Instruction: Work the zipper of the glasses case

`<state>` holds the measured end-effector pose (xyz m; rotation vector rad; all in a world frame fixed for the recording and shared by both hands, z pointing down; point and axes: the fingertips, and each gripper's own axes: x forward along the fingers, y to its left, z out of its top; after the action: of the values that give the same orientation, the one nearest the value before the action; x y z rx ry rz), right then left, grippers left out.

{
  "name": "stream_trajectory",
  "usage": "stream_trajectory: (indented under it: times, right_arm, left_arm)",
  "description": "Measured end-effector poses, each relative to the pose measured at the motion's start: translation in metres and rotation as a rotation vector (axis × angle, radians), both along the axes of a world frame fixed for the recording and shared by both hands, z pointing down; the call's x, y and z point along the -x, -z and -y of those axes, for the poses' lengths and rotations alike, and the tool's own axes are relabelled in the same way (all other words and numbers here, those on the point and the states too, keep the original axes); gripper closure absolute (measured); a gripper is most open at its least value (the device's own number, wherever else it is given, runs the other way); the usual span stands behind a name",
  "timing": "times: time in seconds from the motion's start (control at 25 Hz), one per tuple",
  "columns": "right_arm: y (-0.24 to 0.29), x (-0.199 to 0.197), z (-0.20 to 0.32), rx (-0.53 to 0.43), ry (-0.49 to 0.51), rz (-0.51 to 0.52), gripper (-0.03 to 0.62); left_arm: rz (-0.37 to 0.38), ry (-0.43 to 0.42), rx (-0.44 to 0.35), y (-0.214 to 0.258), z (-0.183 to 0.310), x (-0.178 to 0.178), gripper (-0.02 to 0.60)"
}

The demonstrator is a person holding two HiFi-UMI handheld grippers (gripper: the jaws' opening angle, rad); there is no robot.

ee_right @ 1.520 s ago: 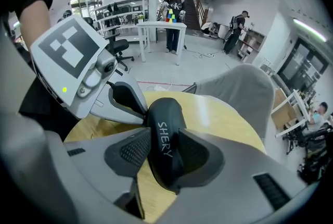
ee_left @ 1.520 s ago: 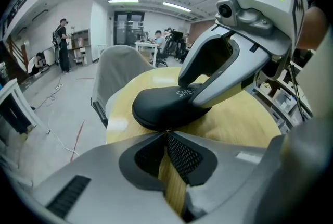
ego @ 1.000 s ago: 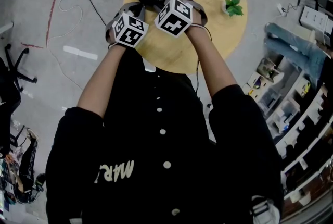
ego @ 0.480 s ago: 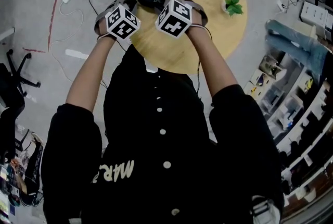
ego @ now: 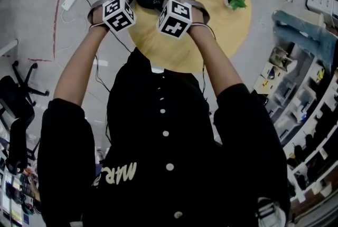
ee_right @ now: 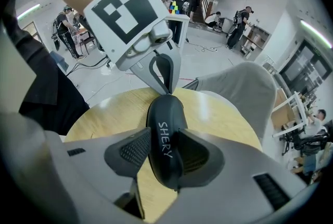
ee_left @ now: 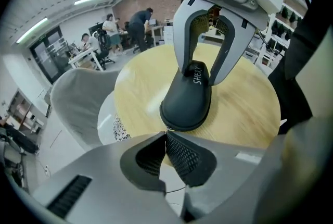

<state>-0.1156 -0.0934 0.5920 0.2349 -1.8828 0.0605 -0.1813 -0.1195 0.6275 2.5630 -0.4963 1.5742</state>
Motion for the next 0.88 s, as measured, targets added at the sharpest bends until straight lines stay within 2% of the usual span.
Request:
stream_trajectory:
  times: [0.32,0.52,0.76,0.88]
  right_arm:
    - [-0.001,-0.002,0.002,-0.004,0.004,0.001,0.424]
    - [0.003,0.001,0.001,-0.005,0.002,0.003,0.422]
    - [0.003,0.001,0.001,-0.009,0.004,0.001,0.422]
    - [0.004,0.001,0.002,-0.012,0.003,0.006,0.422]
  left_arm:
    - [0.064,-0.242,-0.046,-0.002,0.013,-0.008,0.575]
    - [0.109,-0.446,-0.098,0.003,0.017,-0.011,0.575]
    - [0.139,-0.643,-0.109,0.006,0.018,-0.016,0.575]
    - [0.174,-0.771,-0.154,0.008,0.020,-0.019,0.575]
